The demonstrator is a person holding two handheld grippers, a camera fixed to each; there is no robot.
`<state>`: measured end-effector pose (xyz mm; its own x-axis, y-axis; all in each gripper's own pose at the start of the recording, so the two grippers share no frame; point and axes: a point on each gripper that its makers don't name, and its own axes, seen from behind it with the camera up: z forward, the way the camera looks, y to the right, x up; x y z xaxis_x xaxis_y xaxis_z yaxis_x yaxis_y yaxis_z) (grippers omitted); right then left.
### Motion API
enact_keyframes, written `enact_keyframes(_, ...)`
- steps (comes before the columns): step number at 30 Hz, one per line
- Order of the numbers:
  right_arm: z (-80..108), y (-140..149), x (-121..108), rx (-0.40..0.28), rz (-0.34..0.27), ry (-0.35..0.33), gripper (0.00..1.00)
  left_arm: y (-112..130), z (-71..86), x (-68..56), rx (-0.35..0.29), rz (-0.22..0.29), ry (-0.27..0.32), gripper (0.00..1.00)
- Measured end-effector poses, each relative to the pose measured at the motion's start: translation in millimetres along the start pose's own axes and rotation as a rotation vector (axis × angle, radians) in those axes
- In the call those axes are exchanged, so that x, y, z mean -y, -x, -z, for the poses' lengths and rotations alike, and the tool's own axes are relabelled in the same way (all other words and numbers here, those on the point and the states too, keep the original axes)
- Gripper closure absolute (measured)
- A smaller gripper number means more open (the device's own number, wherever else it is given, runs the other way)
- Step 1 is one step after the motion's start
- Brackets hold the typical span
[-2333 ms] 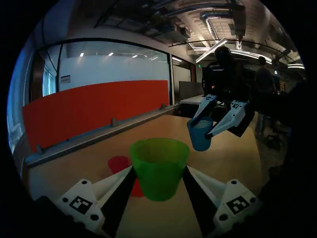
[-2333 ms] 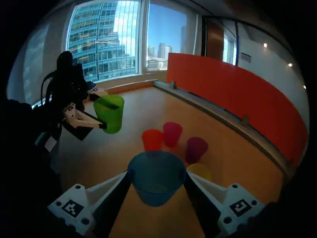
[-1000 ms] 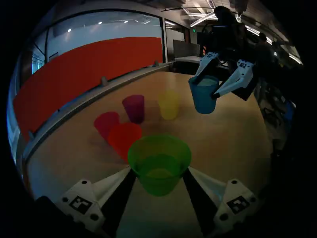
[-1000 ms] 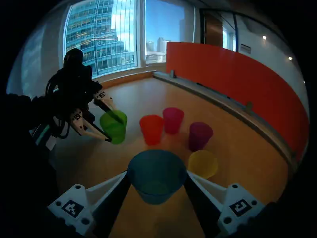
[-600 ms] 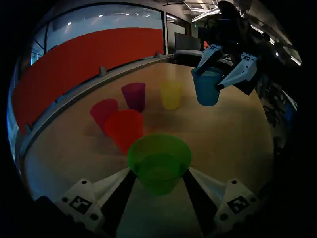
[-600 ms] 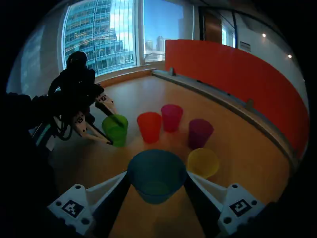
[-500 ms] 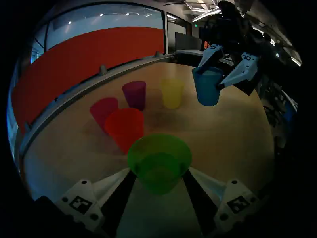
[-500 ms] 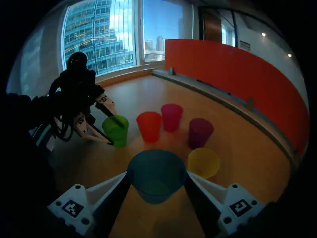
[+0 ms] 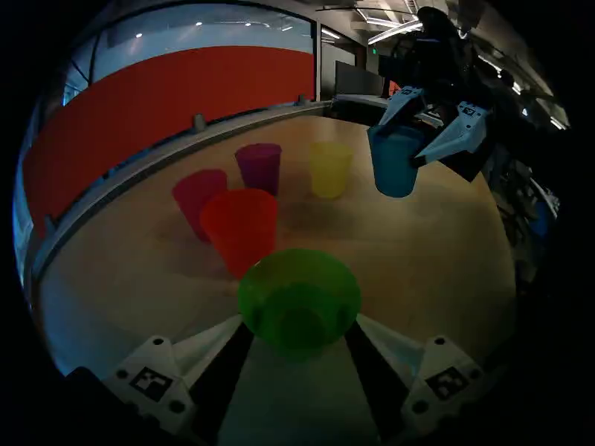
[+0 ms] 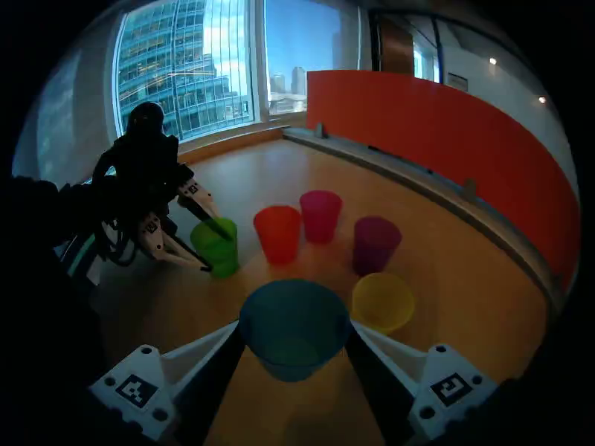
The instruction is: Pour water
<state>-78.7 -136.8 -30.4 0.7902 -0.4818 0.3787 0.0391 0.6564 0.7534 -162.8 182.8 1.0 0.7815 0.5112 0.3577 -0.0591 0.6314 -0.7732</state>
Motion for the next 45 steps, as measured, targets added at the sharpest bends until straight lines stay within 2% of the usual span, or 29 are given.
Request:
enact_keyframes(11, -0.1, 2, 2, 0.002, 0.002, 0.006, 0.08, -2, 2.8, 0.6, -0.004, 0.005, -0.007, 0.16)
enact_keyframes(23, -2.3, 11, 3, 0.008, -0.001, 0.012, 0.08, 9, 9.0, 1.6, 0.047, -0.008, -0.015, 0.16)
enact_keyframes(33, -12.5, 25, 1, 0.015, -0.013, 0.021, 0.08, 21, 26.8, 7.1, 0.078, -0.031, -0.047, 0.16)
enact_keyframes(45, -25.4, 45, -3, 0.033, -0.007, 0.041, 0.08, 25, 52.4, 16.8, 0.048, 0.005, -0.095, 0.16)
